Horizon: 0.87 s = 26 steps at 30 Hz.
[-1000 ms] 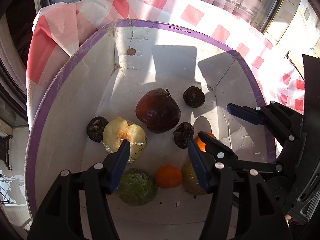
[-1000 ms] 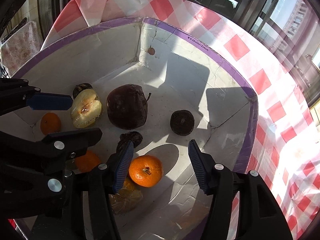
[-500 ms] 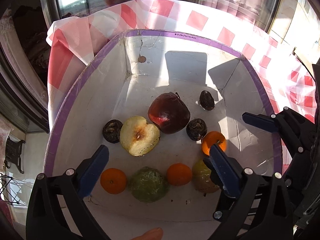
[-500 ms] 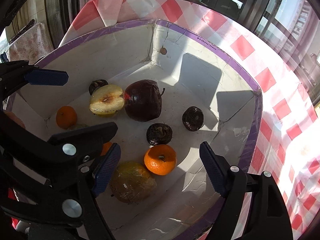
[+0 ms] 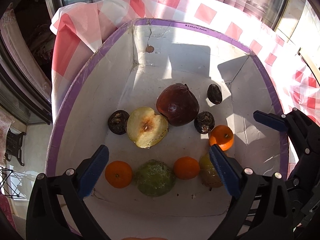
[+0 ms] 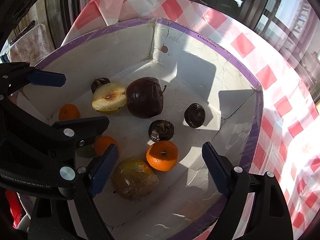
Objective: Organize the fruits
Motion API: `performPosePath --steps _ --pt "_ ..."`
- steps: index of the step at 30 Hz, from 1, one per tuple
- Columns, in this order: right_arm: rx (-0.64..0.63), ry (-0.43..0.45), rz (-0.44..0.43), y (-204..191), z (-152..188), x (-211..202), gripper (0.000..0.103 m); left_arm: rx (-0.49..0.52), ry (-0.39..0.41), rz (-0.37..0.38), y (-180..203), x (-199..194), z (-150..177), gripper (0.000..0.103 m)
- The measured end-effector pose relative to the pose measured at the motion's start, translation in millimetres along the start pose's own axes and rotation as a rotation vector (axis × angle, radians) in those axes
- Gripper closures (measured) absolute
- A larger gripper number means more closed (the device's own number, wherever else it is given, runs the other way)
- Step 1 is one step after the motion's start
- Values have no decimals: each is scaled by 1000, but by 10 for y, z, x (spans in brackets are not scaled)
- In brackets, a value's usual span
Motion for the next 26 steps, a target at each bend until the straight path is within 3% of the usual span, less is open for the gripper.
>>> performPosePath --steps 6,20,23,25,26 --pt "-75 -28 56 -69 62 71 15 -14 -10 14 5 13 13 2" --pt "-57 2 35 -60 27 57 15 -53 -18 4 -61 14 30 4" --pt "-43 41 21 -63 -15 -2 16 -90 -22 -53 -137 -5 39 3" --pt "-8 110 22 -26 -55 -154 16 -127 49 -148 -210 -168 -26 3" --pt "28 161 22 27 -71 -290 16 -133 91 -159 -175 -299 -64 3"
Point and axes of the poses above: each gripper's, at about its wrist camera, not at the fingertips, and x roughly the way its jaws point, y to its right, z to its underside, the point moved 10 cm from there along x, roughly the way its jaws point, and after that the axes turned 14 degrees about -x, right-handed, at the moved point
